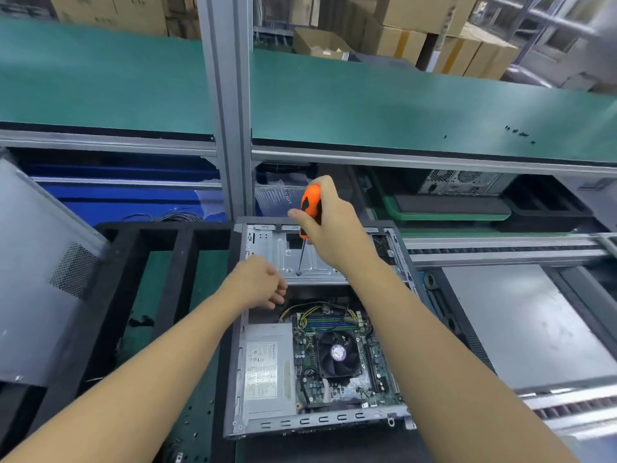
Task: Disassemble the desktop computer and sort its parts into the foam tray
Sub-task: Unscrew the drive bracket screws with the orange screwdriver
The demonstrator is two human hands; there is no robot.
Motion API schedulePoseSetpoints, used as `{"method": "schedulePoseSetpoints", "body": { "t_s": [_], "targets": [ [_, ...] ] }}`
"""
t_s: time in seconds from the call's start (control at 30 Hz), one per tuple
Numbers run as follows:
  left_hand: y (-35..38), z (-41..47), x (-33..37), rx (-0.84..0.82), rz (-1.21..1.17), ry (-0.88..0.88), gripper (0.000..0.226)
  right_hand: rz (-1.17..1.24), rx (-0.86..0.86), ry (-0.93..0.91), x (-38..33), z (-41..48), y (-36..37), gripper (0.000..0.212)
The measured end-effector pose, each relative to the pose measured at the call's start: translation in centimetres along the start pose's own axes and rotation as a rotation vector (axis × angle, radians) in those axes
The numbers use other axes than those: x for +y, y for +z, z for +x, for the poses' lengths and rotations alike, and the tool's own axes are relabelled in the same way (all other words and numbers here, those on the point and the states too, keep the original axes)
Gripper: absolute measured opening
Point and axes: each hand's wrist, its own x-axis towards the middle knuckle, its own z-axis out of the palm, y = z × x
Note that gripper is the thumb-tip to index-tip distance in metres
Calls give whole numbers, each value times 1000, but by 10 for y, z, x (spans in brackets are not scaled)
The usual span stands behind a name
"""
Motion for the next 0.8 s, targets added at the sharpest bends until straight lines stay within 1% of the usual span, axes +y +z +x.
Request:
{"method": "schedulePoseSetpoints", "body": {
  "t_s": [0.03,0.07,0.1,0.13,0.17,0.2,0.23,0.27,0.3,0.37,0.6,0.7,0.8],
  "targets": [
    [-4,1,4,112,-65,78,31,-13,12,-2,-1,2,0,34],
    [-8,3,7,230,-73,192,30,-24,10,-8,-2,3,0,35],
    [-12,4,11,313,-40,313,29,-37,-15,-15,-3,5,0,35],
    [-16,5,15,327,20,424,27,-48,-61,-22,-3,6,-1,34],
    [-19,5,19,273,85,506,26,-53,-117,-25,-3,7,-3,32],
    [-21,7,22,184,144,553,26,-51,-165,-22,-2,8,-6,30],
    [-21,10,23,106,198,570,25,-50,-191,-15,-2,9,-8,28],
    [-21,12,25,61,242,581,23,-53,-196,-9,-1,10,-11,27],
    [-19,13,26,58,268,591,23,-61,-188,-2,-1,10,-12,27],
    [-16,15,26,101,258,605,23,-74,-172,7,-1,11,-13,29],
    [-8,13,29,182,135,612,6,-93,-136,4,2,9,-11,30],
    [-6,12,32,214,116,622,15,-84,-128,-11,1,11,-13,29],
    [-5,14,32,211,123,600,7,-91,-132,-5,3,9,-13,30]
  ]
}}
